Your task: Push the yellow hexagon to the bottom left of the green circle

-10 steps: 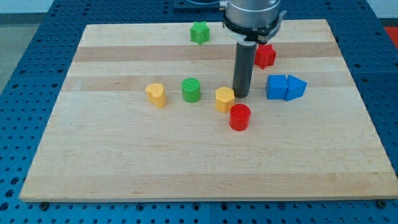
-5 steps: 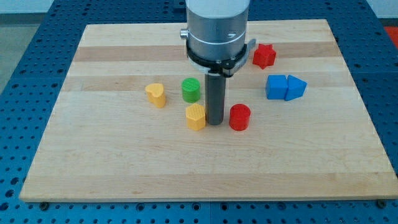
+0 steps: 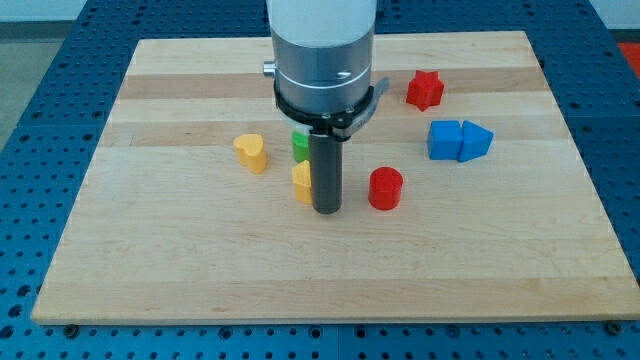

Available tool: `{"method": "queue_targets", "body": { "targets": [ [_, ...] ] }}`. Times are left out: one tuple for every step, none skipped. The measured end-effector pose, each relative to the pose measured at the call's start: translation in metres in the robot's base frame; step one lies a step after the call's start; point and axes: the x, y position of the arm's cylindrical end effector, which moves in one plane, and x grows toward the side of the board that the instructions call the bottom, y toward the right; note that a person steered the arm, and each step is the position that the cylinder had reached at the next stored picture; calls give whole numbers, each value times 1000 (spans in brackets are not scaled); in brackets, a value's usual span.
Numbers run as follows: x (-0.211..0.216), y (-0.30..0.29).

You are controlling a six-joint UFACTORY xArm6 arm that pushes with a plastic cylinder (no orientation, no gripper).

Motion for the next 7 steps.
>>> {"method": "queue_targets", "body": {
  "targets": [
    [0, -3],
    [-4, -3],
    [-7, -7],
    [-7, -16],
    [-7, -31],
    [-5, -37],
    [9, -19]
  ]
}}
